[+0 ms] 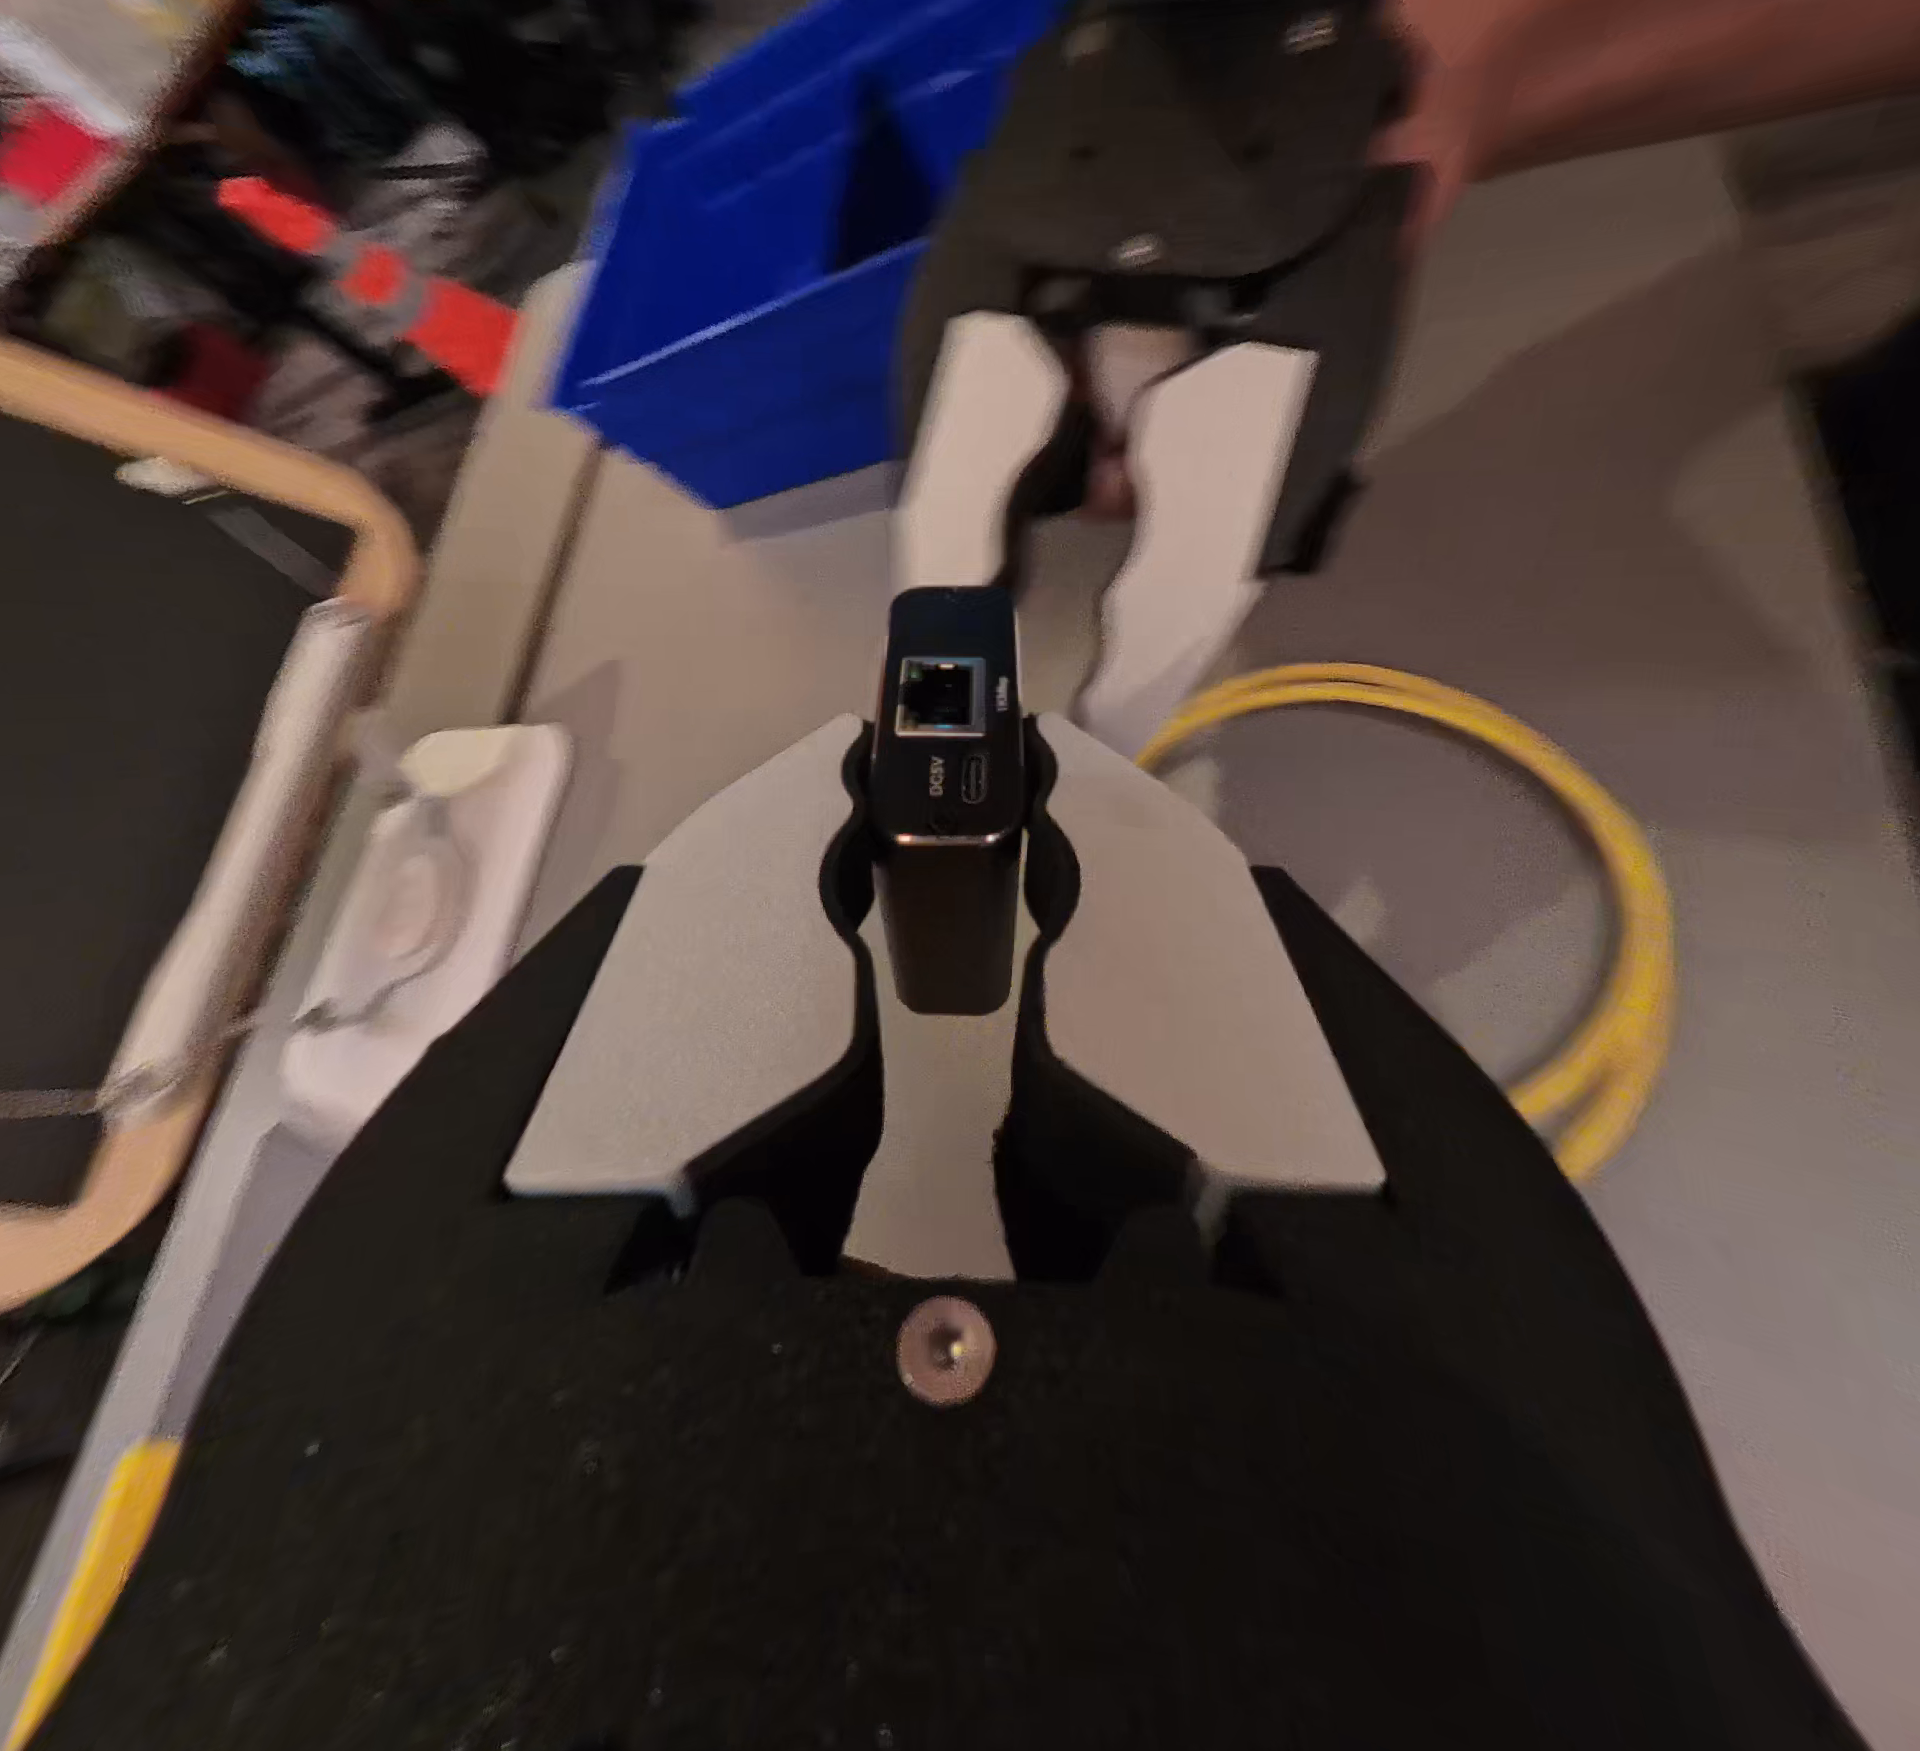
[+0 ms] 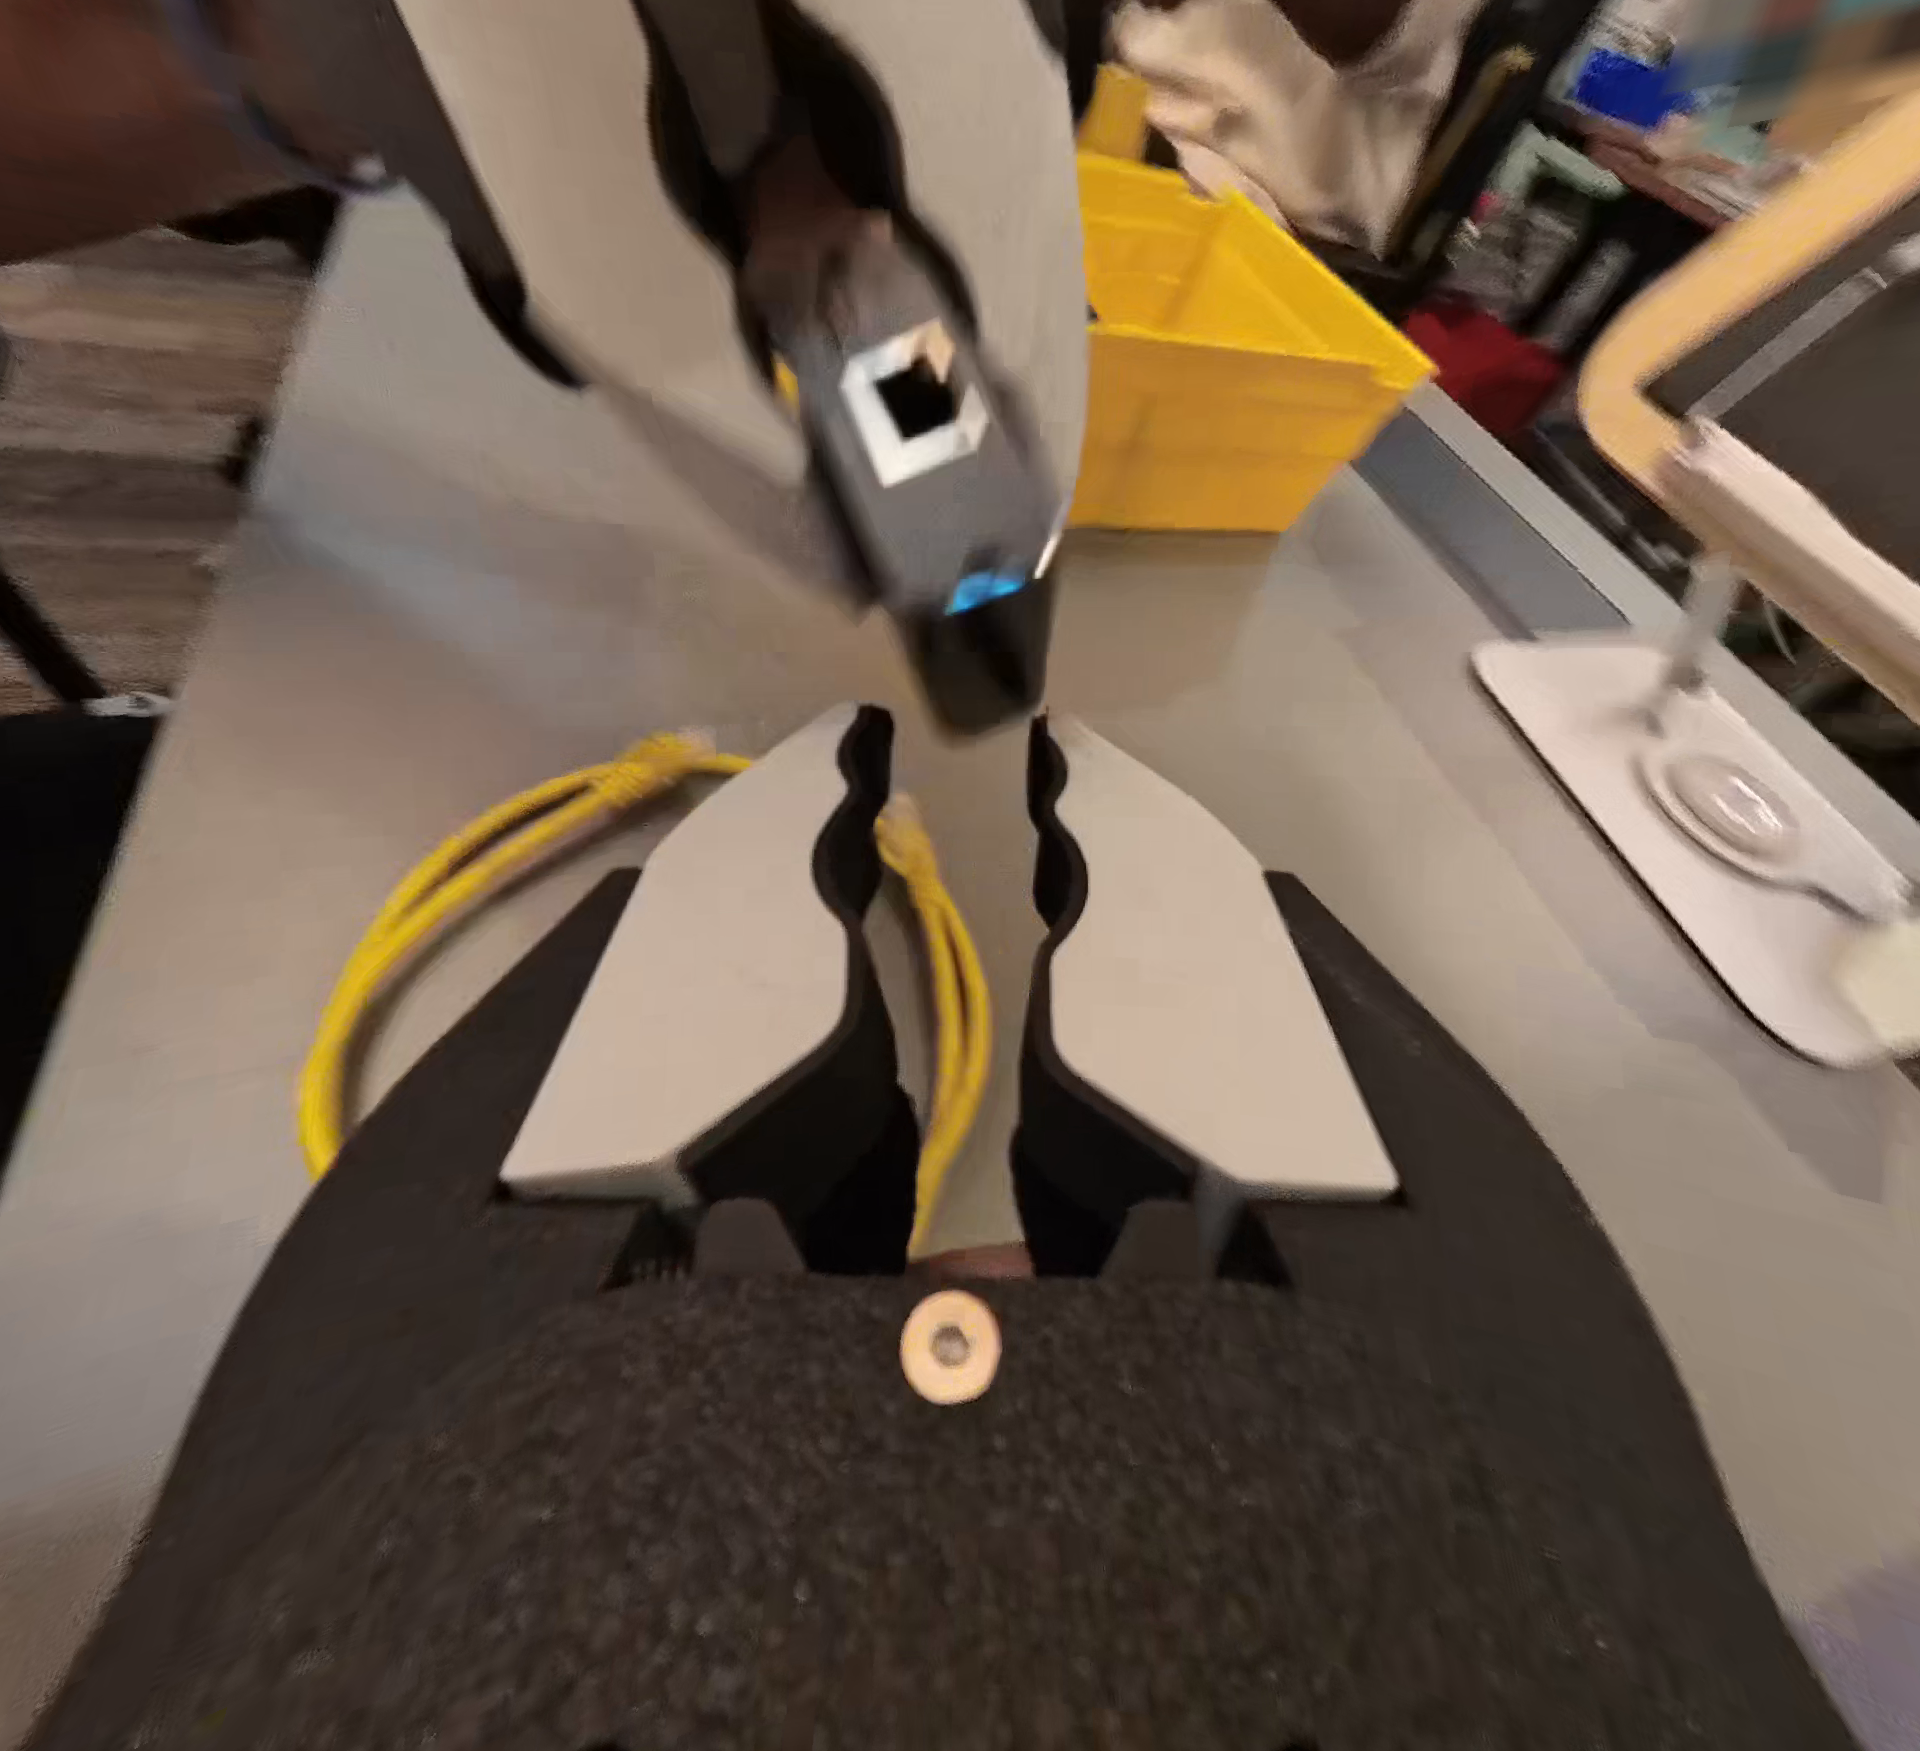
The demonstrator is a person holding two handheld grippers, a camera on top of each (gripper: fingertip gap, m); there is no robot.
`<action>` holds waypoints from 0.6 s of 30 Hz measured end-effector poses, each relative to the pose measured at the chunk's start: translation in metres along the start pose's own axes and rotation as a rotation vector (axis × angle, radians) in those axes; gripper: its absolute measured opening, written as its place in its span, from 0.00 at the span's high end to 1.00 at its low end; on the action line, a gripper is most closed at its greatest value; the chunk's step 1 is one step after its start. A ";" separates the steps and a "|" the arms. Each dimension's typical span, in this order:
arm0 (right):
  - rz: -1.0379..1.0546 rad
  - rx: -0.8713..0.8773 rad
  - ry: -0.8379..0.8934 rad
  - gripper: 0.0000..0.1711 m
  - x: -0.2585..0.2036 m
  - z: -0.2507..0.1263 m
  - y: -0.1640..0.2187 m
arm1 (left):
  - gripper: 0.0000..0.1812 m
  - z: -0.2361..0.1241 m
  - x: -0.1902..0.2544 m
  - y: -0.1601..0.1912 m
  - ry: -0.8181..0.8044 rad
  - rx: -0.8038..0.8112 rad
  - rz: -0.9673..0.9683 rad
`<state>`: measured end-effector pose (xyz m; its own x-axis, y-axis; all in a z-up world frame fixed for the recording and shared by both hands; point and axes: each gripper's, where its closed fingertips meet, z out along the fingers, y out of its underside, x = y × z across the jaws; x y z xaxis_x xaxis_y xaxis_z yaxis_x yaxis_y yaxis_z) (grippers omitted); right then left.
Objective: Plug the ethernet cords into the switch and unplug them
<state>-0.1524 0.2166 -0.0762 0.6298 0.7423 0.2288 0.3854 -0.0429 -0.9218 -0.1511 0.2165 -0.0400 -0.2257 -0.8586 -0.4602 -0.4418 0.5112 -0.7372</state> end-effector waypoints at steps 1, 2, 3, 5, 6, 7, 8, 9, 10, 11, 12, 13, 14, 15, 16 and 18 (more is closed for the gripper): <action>0.016 -0.038 0.027 0.84 0.009 -0.004 0.007 | 0.86 0.000 -0.019 0.005 -0.081 -0.005 -0.011; 0.041 -0.069 0.049 0.80 0.016 -0.008 0.014 | 0.86 0.002 -0.037 0.011 -0.160 -0.010 -0.018; 0.069 -0.093 0.066 0.77 0.021 -0.012 0.020 | 0.86 0.004 -0.055 0.017 -0.242 -0.008 -0.028; 0.118 -0.110 0.054 0.77 0.019 -0.014 0.027 | 0.86 0.018 -0.076 0.031 -0.314 -0.001 -0.068; 0.141 -0.112 0.032 0.77 0.013 -0.012 0.030 | 0.86 0.028 -0.082 0.039 -0.332 0.000 -0.074; 0.161 -0.121 0.008 0.78 0.007 -0.009 0.035 | 0.87 0.037 -0.088 0.046 -0.363 0.002 -0.065; 0.180 -0.135 -0.008 0.78 0.001 -0.006 0.041 | 0.87 0.047 -0.092 0.053 -0.382 -0.001 -0.052; 0.202 -0.147 -0.025 0.79 -0.004 -0.002 0.046 | 0.87 0.056 -0.095 0.059 -0.398 -0.002 -0.040; 0.222 -0.164 -0.052 0.79 -0.011 0.001 0.052 | 0.87 0.064 -0.098 0.065 -0.415 0.002 -0.029; 0.240 -0.189 -0.086 0.79 -0.019 0.003 0.055 | 0.87 0.071 -0.098 0.069 -0.414 0.010 -0.022; 0.258 -0.214 -0.117 0.79 -0.029 0.005 0.055 | 0.86 0.077 -0.098 0.071 -0.411 0.024 -0.016; 0.273 -0.240 -0.136 0.79 -0.039 0.007 0.053 | 0.87 0.081 -0.098 0.073 -0.416 0.033 -0.010; 0.293 -0.268 -0.137 0.79 -0.049 0.010 0.050 | 0.87 0.085 -0.098 0.076 -0.421 0.038 -0.004; 0.326 -0.305 -0.102 0.80 -0.057 0.014 0.048 | 0.87 0.087 -0.098 0.078 -0.425 0.042 0.008; 0.383 -0.340 -0.040 0.79 -0.063 0.018 0.047 | 0.86 0.089 -0.098 0.080 -0.436 0.047 0.020; 0.523 -0.333 0.025 0.77 -0.082 0.031 0.036 | 0.86 0.092 -0.097 0.083 -0.440 0.071 0.026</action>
<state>-0.2112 0.1755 -0.1382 0.8061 0.5512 -0.2156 0.2088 -0.6057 -0.7678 -0.0860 0.3455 -0.1015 0.1622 -0.7561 -0.6340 -0.3763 0.5466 -0.7481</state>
